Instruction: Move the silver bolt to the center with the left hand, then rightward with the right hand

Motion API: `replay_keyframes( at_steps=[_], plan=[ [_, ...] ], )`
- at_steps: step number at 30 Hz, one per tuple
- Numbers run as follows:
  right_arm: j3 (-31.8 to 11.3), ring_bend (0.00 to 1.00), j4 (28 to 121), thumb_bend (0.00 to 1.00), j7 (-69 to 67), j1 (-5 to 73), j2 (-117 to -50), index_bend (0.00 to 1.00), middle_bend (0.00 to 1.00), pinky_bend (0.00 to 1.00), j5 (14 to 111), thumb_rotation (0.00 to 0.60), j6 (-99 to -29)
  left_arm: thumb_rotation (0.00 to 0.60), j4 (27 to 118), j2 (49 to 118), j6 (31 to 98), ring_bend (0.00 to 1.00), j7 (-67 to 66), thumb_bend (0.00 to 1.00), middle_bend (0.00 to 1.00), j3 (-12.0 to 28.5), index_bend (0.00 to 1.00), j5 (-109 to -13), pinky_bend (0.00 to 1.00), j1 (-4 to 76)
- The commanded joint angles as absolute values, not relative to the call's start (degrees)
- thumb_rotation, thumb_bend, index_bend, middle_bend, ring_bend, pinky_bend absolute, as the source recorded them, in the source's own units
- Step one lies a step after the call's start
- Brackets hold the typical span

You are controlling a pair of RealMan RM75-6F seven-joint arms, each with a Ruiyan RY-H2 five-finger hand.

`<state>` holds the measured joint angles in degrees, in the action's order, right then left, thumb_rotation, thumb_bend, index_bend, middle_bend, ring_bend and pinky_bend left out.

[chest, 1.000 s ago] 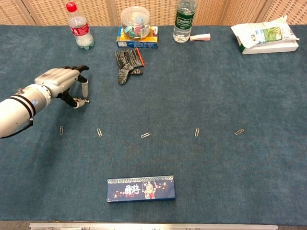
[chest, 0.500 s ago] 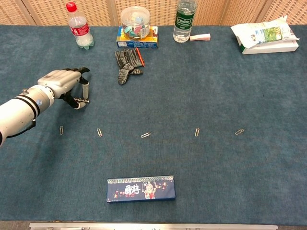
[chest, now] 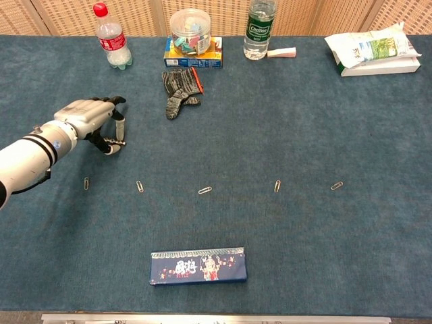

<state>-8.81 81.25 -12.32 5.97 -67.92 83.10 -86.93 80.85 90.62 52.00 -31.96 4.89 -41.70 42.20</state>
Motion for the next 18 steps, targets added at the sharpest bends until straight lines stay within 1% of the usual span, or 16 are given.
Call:
replay_keyframes(
  at_steps=[1,18],
  plan=[
    [-8.80,0.32,81.24,0.29,-12.32,5.95,-67.94,0.62,0.46,0.49,83.10,0.600,-86.95,0.600,80.67,90.72,51.94,0.00,-32.03,0.32,0.00,4.81,0.51,-41.53,0.00,42.26],
    [-8.65,0.32,80.84,0.29,-12.67,5.93,-68.25,0.62,0.46,0.49,83.19,0.600,-86.86,0.600,80.38,90.98,52.04,0.00,-32.67,0.33,0.00,4.53,0.52,-40.38,0.00,42.74]
  ],
)
